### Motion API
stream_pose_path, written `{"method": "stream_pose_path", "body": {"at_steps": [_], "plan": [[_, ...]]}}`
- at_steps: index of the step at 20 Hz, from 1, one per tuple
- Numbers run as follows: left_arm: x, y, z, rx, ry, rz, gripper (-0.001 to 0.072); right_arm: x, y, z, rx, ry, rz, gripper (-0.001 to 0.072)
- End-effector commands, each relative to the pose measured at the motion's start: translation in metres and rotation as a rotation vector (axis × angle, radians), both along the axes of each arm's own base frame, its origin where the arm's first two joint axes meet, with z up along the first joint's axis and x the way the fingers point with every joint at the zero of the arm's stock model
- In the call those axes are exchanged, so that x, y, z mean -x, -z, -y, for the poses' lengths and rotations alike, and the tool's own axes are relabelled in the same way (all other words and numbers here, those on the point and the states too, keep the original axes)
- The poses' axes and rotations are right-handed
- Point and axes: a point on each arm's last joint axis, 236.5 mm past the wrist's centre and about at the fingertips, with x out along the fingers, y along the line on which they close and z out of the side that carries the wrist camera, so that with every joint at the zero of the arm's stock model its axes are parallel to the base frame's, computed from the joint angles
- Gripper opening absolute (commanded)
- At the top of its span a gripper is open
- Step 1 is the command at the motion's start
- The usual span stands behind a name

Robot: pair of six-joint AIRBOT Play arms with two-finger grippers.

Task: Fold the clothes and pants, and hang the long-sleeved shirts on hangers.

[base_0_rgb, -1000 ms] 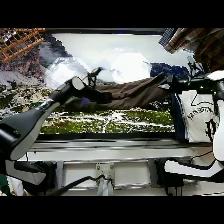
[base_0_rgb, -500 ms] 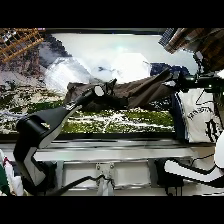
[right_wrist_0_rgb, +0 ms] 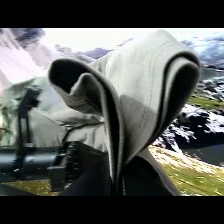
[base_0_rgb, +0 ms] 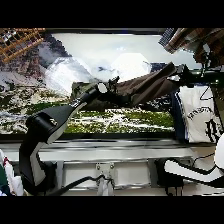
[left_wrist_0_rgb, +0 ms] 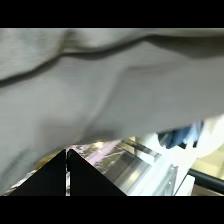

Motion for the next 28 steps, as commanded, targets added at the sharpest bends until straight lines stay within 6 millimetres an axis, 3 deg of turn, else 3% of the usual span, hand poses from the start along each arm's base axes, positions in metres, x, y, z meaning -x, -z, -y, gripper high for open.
{"method": "stream_pose_path", "body": {"at_steps": [1,6,11,16,19,24,26,28], "plan": [[-0.016,-0.016,-0.003,0.024,-0.011,0.048,0.0007,0.001,0.003,0.006,0.031,0.009,-0.015,0.0025],[-0.032,-0.003,-0.008,0.005,-0.061,0.070,0.0006,0.000,-0.002,0.001,-0.010,0.022,-0.015,0.0025],[-0.033,-0.011,0.019,0.057,-0.069,0.075,0.0005,-0.006,-0.013,-0.013,-0.059,0.014,0.015,0.0025],[0.000,0.019,0.024,-0.011,0.060,-0.084,0.0005,-0.012,-0.027,-0.024,-0.046,-0.010,0.054,0.0025],[0.000,0.028,0.019,-0.046,0.074,-0.067,0.0005,-0.017,-0.043,-0.022,-0.038,-0.003,0.086,0.0025],[-0.014,0.013,0.033,0.039,-0.007,-0.075,0.0008,-0.020,-0.051,-0.021,-0.029,0.000,0.103,0.0025],[-0.019,-0.002,0.039,0.110,-0.033,-0.098,0.0016,-0.021,-0.049,-0.021,-0.030,-0.002,0.097,0.0025],[-0.027,-0.031,0.040,0.198,-0.021,-0.071,0.0016,-0.021,-0.045,-0.022,-0.008,-0.008,0.093,0.0025]]}}
